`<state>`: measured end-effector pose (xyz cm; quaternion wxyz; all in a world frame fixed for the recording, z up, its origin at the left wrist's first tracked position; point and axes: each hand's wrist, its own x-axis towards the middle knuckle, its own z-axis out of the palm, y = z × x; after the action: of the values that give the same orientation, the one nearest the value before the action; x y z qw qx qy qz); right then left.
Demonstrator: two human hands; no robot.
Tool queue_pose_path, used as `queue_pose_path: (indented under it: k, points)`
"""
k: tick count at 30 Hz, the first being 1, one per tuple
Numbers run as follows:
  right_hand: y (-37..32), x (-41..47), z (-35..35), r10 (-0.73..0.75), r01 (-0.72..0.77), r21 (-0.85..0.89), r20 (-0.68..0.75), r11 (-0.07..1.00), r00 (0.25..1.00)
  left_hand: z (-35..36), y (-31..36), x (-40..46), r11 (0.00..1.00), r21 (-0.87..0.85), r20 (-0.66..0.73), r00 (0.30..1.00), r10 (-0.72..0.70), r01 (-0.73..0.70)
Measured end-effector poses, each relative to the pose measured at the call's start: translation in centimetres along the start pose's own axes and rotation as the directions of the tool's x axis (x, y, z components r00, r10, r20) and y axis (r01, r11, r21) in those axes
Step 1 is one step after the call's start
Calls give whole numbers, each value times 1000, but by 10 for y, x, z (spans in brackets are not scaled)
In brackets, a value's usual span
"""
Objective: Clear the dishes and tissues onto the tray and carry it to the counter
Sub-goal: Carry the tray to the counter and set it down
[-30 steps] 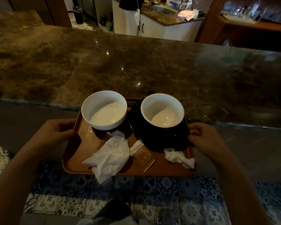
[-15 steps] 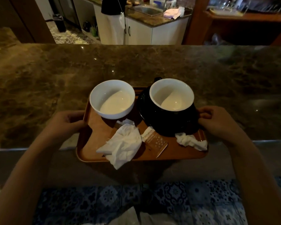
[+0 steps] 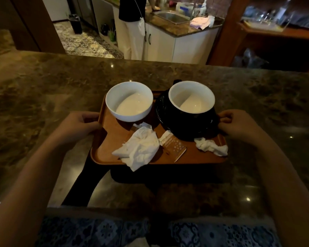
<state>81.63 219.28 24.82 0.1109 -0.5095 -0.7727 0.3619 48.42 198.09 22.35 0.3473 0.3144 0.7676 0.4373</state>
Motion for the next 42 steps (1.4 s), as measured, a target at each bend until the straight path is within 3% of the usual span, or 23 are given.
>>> queue_pose_path:
  k: [6, 12, 21, 25, 34, 42]
  points:
    - [4, 67, -16, -5, 7, -123, 13, 992, 1000, 29, 17, 50, 1000, -4, -51, 998, -27, 27]
    - [16, 113, -9, 17, -8, -123, 78, 992, 997, 54, 20, 87, 995, 1, -111, 989, -97, 98]
    - [19, 144, -3, 52, -34, -186, 96, 982, 994, 64, 26, 127, 975, 174, -98, 987, -124, 140]
    - [22, 149, -2, 70, -47, -203, 107, 978, 992, 70, 29, 136, 942, 317, -125, 990, -72, 108]
    - [20, 154, 1, 99, -78, -215, 93, 974, 991, 73, 32, 144, 901, 426, -146, 989, -20, 81]
    - [22, 158, 3, 105, -85, -267, 63, 960, 992, 74, 31, 142, 822, 570, -175, 978, 117, 4]
